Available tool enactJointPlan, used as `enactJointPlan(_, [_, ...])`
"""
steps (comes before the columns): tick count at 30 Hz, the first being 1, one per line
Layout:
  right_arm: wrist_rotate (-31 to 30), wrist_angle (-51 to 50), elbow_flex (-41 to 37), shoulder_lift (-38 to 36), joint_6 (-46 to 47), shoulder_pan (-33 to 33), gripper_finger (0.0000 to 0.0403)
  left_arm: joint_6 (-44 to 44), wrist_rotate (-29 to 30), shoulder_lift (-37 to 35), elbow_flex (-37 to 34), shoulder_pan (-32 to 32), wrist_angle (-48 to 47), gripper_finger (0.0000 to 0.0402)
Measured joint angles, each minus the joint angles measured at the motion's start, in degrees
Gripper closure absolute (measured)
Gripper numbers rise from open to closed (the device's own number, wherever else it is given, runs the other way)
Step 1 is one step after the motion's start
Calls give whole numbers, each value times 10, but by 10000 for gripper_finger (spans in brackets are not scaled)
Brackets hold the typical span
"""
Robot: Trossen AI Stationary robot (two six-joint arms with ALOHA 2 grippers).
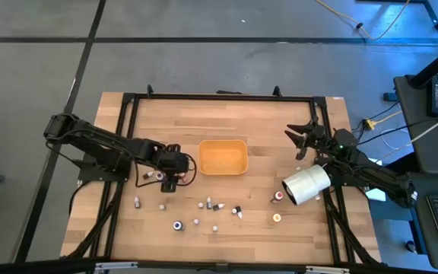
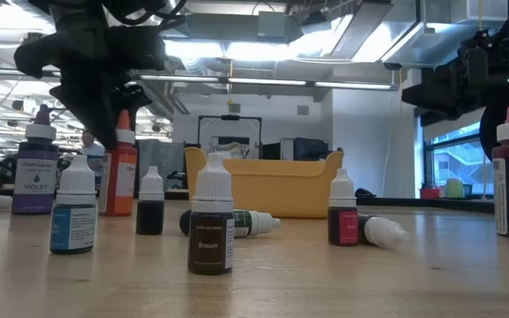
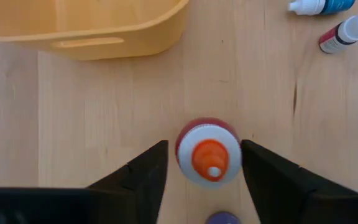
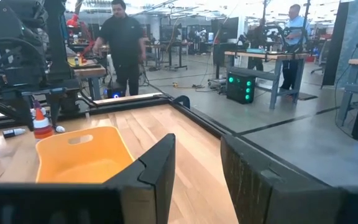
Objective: Pick & Place food coloring
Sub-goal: Put the big orange food coloring bottle into the yellow bin
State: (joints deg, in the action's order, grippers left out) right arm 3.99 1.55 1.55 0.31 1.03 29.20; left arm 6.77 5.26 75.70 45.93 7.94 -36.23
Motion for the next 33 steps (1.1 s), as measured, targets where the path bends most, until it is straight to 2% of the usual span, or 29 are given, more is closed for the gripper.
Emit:
enactJointPlan(5, [0,-3,0,0,0,0,272,0,-1,-2,2,0,4,279])
enactJointPlan(7, [0,-3,0,0,-1,0,272,1,0,-2,2,0,5,289])
enactJointPlan(20, [0,-3,0,0,-1,0,272,0,0,-13,0,0,17,288])
enactJointPlan(23, [0,-3,0,0,-1,0,272,10,15,-25,26,0,17,289])
enactJointPlan(28, [0,-2,0,0,-2,0,272,23,72,-29,82,0,10,286])
enactJointPlan(33, [0,-2,0,0,-2,0,272,2,88,-28,137,-10,-56,289])
